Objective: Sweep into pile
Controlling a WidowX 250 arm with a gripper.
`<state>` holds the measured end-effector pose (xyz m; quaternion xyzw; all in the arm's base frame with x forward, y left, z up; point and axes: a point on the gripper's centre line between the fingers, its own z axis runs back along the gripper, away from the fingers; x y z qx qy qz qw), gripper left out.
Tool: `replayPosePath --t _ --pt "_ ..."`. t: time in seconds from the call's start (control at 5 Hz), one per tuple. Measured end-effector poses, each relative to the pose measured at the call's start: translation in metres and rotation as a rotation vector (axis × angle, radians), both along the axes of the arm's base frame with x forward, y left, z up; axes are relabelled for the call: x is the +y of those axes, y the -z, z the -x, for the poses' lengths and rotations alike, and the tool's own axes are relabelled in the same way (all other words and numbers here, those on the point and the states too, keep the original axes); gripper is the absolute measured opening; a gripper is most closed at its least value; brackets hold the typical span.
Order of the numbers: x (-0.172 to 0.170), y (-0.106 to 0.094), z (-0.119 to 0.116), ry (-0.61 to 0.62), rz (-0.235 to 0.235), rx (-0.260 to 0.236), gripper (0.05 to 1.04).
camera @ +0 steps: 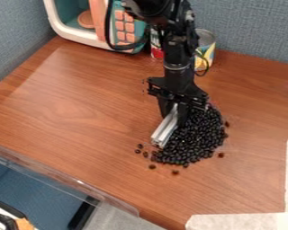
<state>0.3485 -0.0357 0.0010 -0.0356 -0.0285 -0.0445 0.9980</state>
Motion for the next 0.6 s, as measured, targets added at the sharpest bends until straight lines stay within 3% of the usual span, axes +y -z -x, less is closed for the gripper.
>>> replayPosePath --t 0.2,0.6 --pt "0.001 0.0 0.003 0.011 -0.01 0.019 0.37" --pt "0.044 -0.042 0.004 -0.048 -0.023 -0.039 0.37"
